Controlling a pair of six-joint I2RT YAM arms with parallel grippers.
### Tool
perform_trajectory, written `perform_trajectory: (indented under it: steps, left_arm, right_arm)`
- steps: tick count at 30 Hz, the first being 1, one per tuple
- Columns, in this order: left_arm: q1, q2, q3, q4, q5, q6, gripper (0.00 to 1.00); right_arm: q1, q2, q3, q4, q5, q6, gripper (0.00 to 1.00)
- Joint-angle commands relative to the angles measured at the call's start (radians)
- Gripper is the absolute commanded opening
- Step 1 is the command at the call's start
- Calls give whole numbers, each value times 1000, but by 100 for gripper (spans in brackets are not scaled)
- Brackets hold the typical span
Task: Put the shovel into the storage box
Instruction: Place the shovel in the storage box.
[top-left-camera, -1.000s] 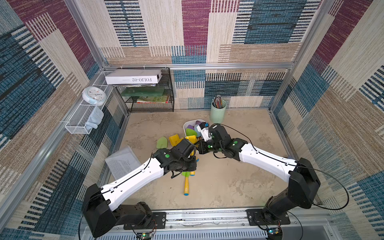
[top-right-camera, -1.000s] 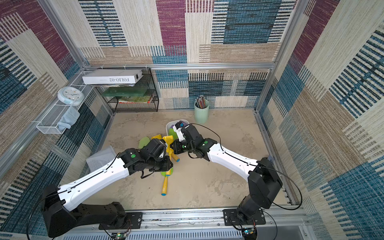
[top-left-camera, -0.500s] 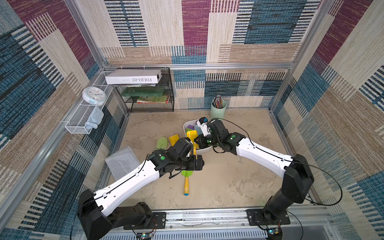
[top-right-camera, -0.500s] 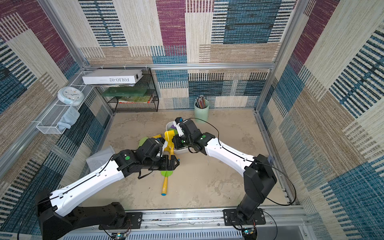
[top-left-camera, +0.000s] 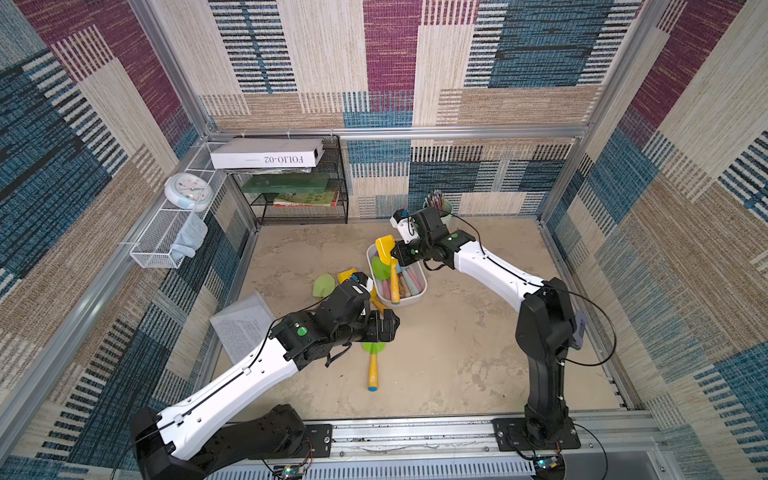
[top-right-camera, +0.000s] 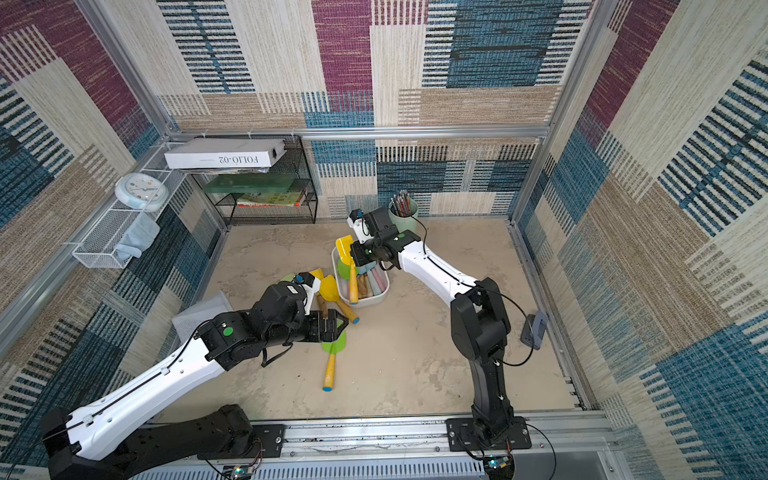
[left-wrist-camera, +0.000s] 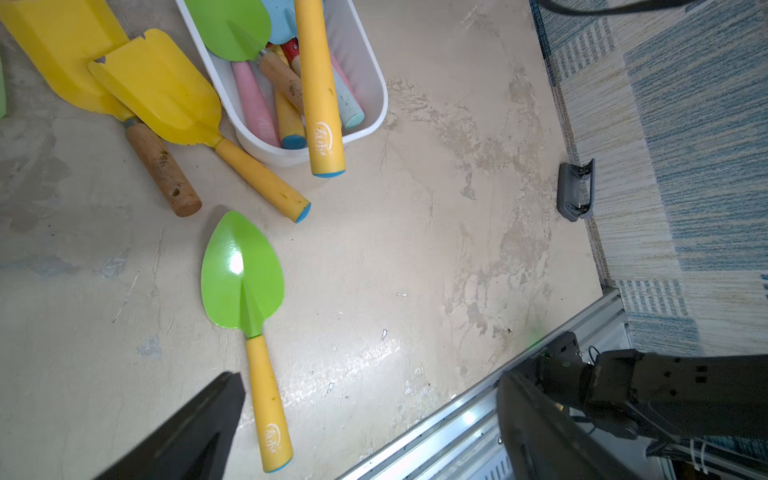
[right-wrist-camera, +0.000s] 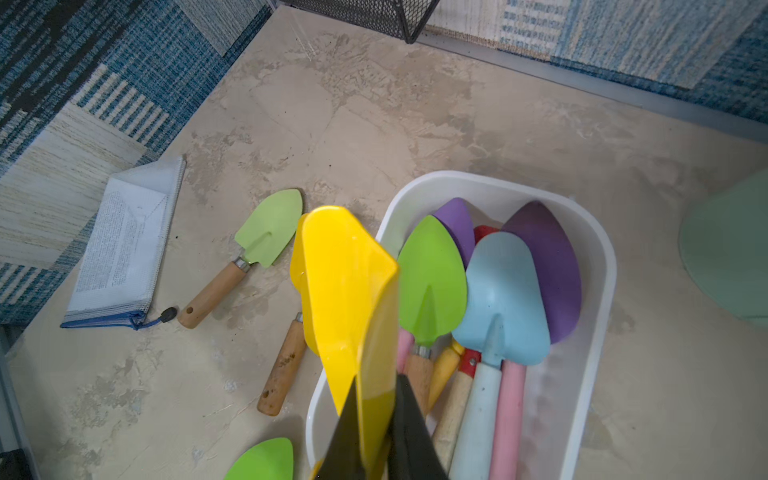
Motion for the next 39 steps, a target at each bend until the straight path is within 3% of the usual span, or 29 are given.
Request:
perform_trajectory:
  steps: [1,12,22,39]
  left_arm:
    - [5,-3,-13,34,-25,13,99]
    - [51,-11,-54,88,3,1,99]
    - [68,1,-53,85,32,-4,99]
    - [78,23,-45,71,52,-2,99]
  right_arm:
    - [-20,63,76,-41,-40,-77,0]
    - [-61,235,252,-80,-95,-109,0]
    - [-65,299,257,-68,-173,-92,0]
    - [-66,394,326,-93,-178,-64,0]
